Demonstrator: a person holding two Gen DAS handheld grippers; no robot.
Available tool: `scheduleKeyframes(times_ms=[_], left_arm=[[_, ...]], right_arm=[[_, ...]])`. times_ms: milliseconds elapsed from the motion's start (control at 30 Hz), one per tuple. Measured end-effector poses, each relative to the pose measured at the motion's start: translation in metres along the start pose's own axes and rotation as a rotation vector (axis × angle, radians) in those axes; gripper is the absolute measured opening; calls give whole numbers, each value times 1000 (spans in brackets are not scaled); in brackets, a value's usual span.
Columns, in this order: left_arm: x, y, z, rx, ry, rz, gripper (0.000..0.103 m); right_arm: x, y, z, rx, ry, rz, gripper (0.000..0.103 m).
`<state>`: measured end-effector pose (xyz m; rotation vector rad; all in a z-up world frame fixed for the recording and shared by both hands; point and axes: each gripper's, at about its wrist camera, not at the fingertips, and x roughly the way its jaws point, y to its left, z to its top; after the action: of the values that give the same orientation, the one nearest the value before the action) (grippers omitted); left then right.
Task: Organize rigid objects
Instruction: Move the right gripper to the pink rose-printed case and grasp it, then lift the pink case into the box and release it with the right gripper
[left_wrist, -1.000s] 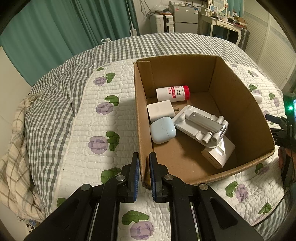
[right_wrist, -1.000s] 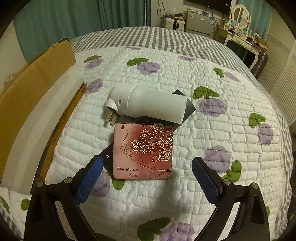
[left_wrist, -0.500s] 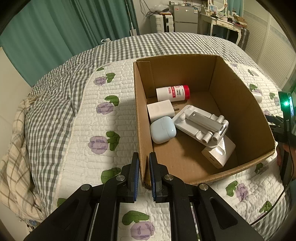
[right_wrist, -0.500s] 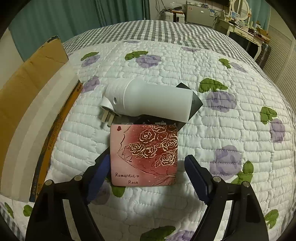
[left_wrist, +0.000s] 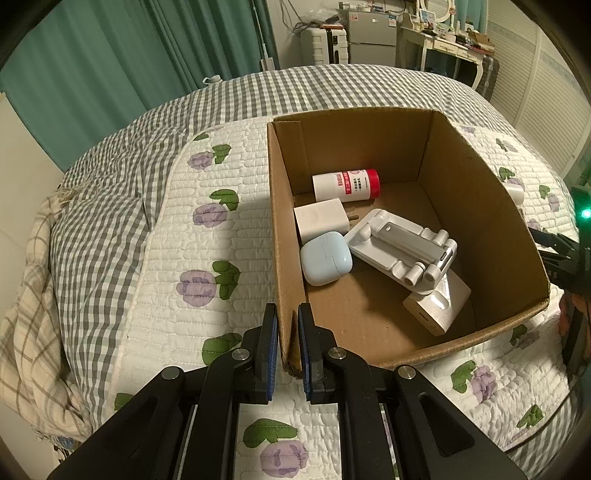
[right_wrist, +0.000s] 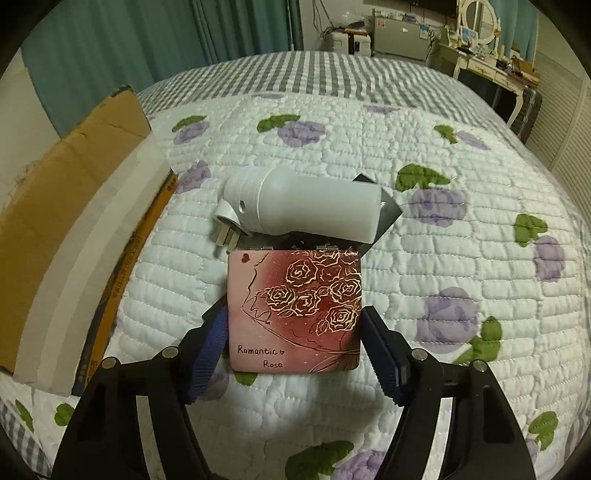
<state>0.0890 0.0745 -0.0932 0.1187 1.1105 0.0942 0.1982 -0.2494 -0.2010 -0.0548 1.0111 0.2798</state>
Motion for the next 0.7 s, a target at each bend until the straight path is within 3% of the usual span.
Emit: scheduleKeyframes(times_ms=[400, 700], left_arm=[[-1, 3, -1, -11, 2, -14, 11], [-1, 3, 0, -16, 2, -25, 11]], right_arm=[[-68, 18, 0, -56, -101, 6, 71], [-141, 48, 42, -147, -236, -11, 71]])
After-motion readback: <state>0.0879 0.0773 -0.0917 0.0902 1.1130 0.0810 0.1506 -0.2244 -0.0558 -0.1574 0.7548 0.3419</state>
